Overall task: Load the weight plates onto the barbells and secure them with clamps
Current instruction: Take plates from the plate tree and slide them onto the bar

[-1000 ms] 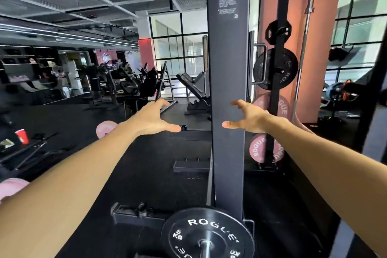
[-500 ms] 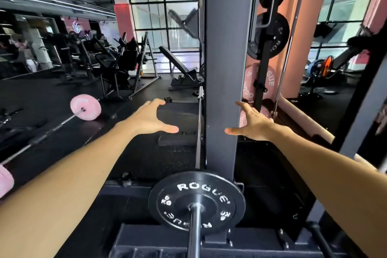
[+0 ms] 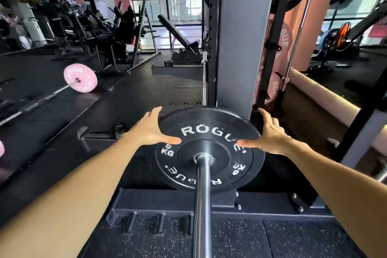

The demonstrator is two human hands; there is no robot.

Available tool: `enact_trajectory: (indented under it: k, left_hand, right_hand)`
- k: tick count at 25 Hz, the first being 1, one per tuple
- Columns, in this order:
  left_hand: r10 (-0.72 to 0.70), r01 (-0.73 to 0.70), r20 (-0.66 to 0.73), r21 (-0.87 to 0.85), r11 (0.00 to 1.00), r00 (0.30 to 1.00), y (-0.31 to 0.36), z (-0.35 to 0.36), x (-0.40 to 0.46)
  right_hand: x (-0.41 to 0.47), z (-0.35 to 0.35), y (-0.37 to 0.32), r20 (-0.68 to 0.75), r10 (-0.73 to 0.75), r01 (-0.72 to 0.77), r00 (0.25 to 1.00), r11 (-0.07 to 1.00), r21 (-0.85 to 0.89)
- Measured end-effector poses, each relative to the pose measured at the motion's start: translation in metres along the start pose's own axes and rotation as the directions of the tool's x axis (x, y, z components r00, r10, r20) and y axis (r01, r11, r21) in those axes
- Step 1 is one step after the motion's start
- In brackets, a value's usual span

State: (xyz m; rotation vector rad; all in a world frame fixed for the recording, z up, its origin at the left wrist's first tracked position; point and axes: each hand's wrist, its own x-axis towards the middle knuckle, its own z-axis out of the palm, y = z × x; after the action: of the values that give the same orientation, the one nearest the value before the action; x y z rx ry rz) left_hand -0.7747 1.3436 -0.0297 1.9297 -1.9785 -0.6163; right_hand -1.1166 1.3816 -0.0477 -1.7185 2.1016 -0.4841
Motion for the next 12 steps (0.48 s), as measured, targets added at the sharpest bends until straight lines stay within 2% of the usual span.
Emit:
enact_trajectory:
  k: [4,8,12]
  left_hand:
    - [0.023,-0.027,-0.108,-0.031,0.999,0.994,-0.033,0.050,0.028]
    - [0.125,-0.139,-0.290,-0.028,0.990,0.949,-0.040,0.076,0.055]
    - [0.171,-0.172,-0.387,0.032,0.985,0.906,-0.045,0.082,0.060]
  right_hand:
    - [0.025,0.054,0.028,-0.070,0.002,0.005,0.998,0.996,0.087]
    - [0.054,0.084,0.030,-0.241,-0.009,0.020,0.971,0.999,0.045]
    - [0.067,0.097,0.033,-0.392,-0.044,0.152,0.919,0.956,0.250]
